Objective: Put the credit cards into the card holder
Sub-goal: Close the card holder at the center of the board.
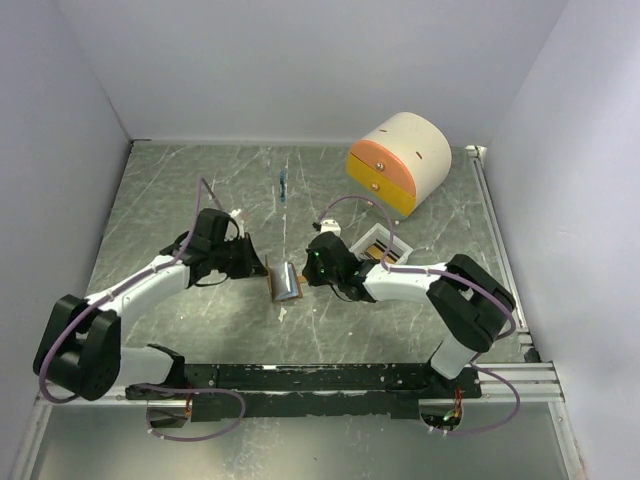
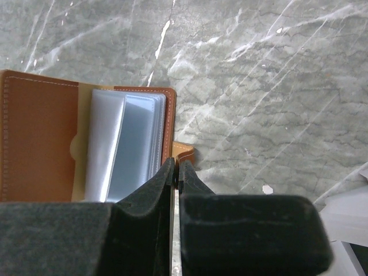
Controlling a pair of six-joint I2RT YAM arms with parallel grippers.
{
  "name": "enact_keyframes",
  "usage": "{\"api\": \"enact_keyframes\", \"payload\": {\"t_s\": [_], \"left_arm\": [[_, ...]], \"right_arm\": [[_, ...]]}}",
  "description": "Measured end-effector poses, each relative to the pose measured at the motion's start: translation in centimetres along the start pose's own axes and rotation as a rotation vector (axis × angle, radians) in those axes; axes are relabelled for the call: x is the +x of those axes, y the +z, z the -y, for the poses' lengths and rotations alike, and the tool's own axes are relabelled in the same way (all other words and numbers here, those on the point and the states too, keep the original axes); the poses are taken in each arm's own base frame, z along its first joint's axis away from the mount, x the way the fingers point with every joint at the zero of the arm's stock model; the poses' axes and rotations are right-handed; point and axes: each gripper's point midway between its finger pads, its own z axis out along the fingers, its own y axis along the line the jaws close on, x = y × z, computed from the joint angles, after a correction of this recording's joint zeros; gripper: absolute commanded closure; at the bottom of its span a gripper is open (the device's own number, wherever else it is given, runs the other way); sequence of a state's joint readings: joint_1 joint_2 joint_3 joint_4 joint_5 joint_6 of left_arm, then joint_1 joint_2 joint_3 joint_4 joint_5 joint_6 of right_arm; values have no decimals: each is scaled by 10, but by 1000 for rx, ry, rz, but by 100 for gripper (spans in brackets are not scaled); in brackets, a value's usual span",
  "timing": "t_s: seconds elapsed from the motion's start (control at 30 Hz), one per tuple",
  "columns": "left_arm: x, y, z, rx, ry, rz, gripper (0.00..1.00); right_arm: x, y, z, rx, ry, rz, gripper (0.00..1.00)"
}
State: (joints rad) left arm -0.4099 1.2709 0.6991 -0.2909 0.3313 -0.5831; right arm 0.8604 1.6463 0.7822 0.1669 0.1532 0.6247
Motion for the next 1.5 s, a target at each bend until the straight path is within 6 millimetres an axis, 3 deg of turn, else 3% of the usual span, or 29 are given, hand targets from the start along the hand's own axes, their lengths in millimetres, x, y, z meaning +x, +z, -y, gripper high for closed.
{"api": "enact_keyframes", "payload": {"t_s": [0.2,0.6,0.7,1.03,1.13,1.3,1.5], "left_arm": [[-1,21,21,148,15,-31,80],[33,60,4,129,-13,-148,80],[33,65,6,137,-4,-145,80],[32,73,14,158,22,-145,80],[32,73,15,159,23,-144,80],[33,73,15,160,24,-144,80],[33,73,15,159,26,-145,80]], "right_arm": [[1,-1,-2,-9,0,-6,100],[-6,-10,-8,-35,3,4,100],[-6,-10,-10,-45,3,-1,100],[1,1,-17,-71,-2,-44,71],[5,1,-21,-92,3,-61,68],[3,-4,-23,-106,6,-67,71],[-24,-23,-23,-126,30,-5,81]]}}
